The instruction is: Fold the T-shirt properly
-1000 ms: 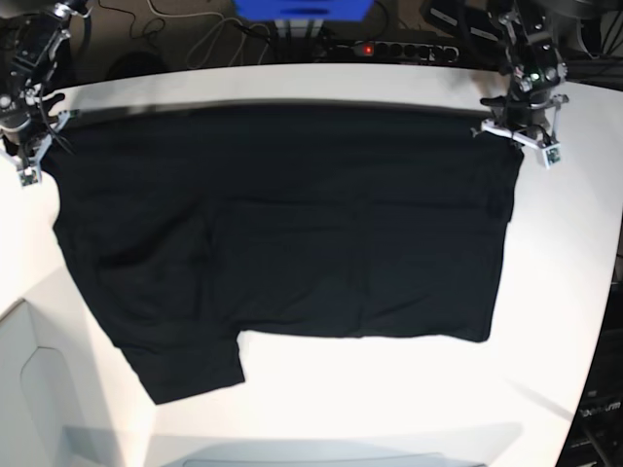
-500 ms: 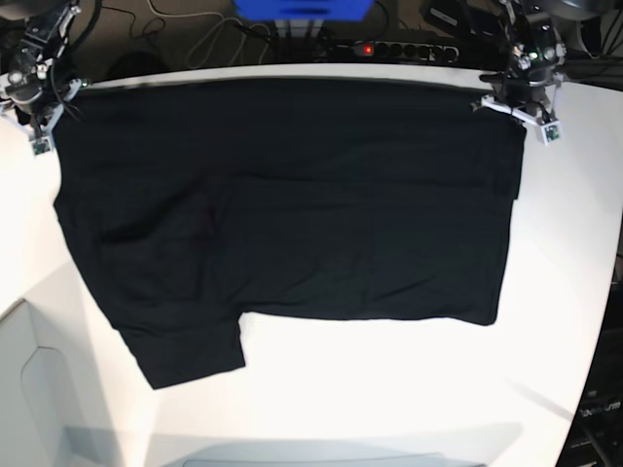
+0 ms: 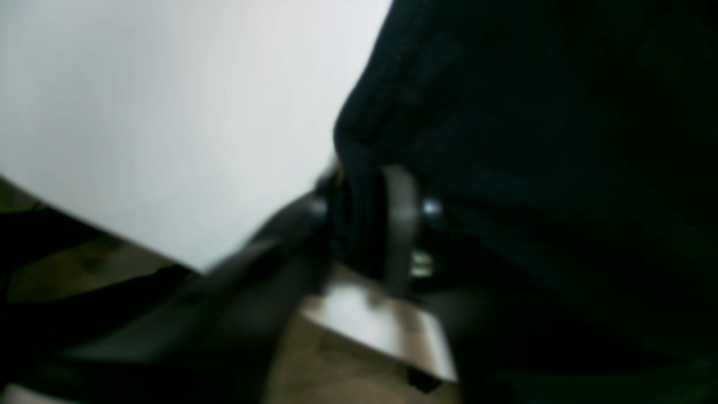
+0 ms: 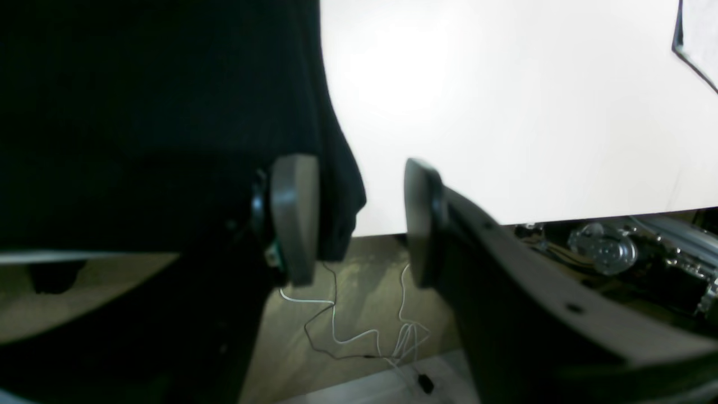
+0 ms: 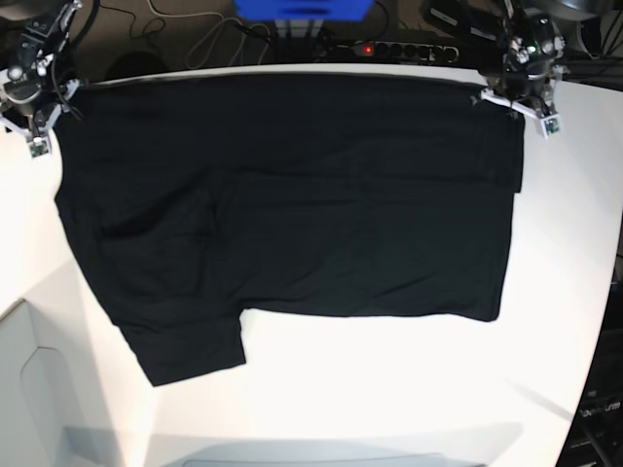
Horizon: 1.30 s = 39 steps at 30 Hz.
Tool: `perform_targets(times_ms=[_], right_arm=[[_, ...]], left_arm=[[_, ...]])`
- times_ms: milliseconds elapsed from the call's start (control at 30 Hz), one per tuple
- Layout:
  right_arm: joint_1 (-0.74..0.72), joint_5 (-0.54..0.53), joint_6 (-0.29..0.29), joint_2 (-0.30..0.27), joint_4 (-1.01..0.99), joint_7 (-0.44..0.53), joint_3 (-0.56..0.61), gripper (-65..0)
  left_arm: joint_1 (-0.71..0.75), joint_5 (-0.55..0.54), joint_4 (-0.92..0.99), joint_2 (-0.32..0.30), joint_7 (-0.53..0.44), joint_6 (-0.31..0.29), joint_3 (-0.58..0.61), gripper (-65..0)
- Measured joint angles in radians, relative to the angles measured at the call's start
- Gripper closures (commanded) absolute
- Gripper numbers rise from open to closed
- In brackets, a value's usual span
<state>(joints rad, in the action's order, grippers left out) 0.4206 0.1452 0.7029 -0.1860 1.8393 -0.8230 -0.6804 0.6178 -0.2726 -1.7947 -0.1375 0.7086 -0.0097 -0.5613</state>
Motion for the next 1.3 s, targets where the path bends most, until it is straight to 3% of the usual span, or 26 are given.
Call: perform_targets(times_ms=[100,167,367,633,767,1000,1300], right_arm=[[-0.008,-0.003,0.000,-0.002,0.001,0.001,0.000,-26.7],[-0.029,0.005,0.000,0.003,0.009,-0.011,-0.002,-26.7],[-0.163,0.009,0.000,0.026,0.093,-0.023,0.035,-27.1],[-0.253,0.006,0.000,0.034,0.096,-0.019,0.298,-27.2],[-0.272,-0.001,0.001,0.080,0.095,-0.022,0.412,-27.6],[-0.338,0.005,0.000,0.137,0.076,-0.022,0.534,-34.6],[-0.439,0.008,0.000,0.139,-0.138,-0.011,0.629,-34.6]], left_arm=[[0.021,-0.002,-0.039,0.002,0.014,-0.001,0.000,-37.7],[0.031,-0.001,-0.076,0.002,0.013,0.000,0.000,-40.0],[0.006,-0.001,-0.169,0.002,0.006,-0.001,-0.053,-39.9],[-0.108,-0.002,-0.169,0.003,0.014,-0.001,-0.124,-40.3],[-0.120,-0.002,-0.167,0.005,0.021,-0.001,-0.125,-40.3],[-0.124,-0.001,-0.163,0.005,0.021,-0.001,-0.125,-40.3],[-0.125,0.005,-0.162,0.004,0.021,-0.001,-0.126,-40.3]])
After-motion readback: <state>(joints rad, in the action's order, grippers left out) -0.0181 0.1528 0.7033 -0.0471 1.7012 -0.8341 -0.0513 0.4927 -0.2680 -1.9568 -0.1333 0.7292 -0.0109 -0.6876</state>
